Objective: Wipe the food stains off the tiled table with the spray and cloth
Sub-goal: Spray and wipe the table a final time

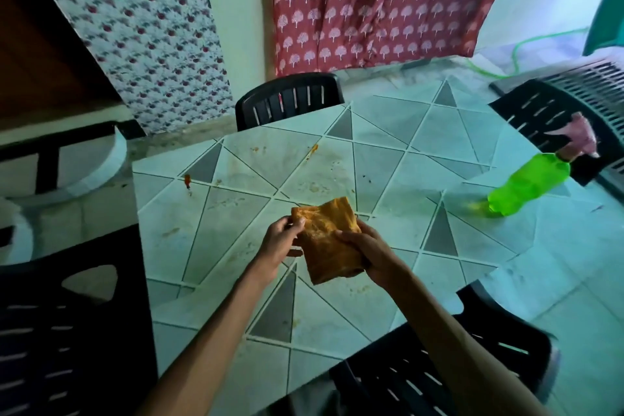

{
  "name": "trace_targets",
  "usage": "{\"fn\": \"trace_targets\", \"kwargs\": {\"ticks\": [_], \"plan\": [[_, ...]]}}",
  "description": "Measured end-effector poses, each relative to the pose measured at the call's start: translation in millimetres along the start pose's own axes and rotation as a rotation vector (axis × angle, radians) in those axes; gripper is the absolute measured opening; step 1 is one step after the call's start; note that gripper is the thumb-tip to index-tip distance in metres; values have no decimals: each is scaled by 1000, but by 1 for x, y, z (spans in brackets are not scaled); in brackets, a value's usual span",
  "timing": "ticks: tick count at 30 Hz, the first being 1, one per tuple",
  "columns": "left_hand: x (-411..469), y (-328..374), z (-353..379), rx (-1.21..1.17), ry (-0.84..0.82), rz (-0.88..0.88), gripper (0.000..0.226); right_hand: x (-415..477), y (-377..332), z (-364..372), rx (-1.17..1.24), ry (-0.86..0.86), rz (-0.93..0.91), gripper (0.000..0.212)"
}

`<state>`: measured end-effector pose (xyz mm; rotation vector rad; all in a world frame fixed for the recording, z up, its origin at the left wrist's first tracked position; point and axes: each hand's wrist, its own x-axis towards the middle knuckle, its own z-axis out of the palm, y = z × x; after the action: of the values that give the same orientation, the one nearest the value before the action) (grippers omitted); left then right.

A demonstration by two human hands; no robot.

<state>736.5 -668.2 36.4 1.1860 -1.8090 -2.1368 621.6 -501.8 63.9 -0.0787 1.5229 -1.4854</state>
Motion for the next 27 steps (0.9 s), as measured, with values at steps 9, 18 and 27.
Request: {"fn": "trace_targets", "kwargs": {"ticks": [9,18,27], "plan": [[104,-4,-30,529,178,189,35,80,-45,1,-202,163,-196,40],[241,25,-78,1205,242,424,90,241,-159,-22,-1098,639,-454,43],[266,2,-84,1289,278,460,86,331,-140,-18,-1640,357,-466,46]]}}
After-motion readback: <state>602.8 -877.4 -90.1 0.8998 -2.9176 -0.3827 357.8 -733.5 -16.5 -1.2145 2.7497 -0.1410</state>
